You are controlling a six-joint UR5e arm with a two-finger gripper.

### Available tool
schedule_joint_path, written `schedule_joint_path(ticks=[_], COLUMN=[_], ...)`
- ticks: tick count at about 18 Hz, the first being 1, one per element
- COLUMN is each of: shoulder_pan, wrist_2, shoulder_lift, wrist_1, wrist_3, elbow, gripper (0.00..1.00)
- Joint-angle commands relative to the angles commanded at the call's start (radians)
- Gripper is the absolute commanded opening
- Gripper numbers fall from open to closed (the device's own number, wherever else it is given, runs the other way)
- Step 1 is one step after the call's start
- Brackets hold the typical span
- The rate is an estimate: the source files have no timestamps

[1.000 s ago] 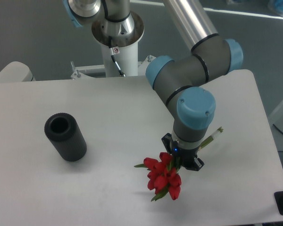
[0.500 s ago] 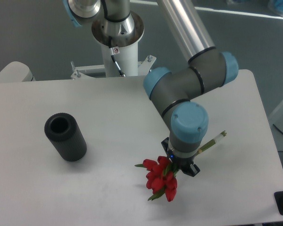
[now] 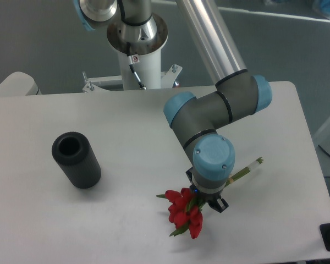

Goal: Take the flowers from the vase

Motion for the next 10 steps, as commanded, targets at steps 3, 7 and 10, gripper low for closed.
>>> schedule_joint_path(ticks=[3,7,10], shoulder_pan=[0.0,0.0,0.0], wrist_2=[-0.002,-0.002,-0.002], shoulder_lift=[-0.006,-0.014,-0.014], wrist_1=[0.012,0.02,0.02], wrist_3=[0.0,-0.002,0.0], elbow=[-0.005,-0.005,-0.003], gripper=[0.11,0.11,0.11])
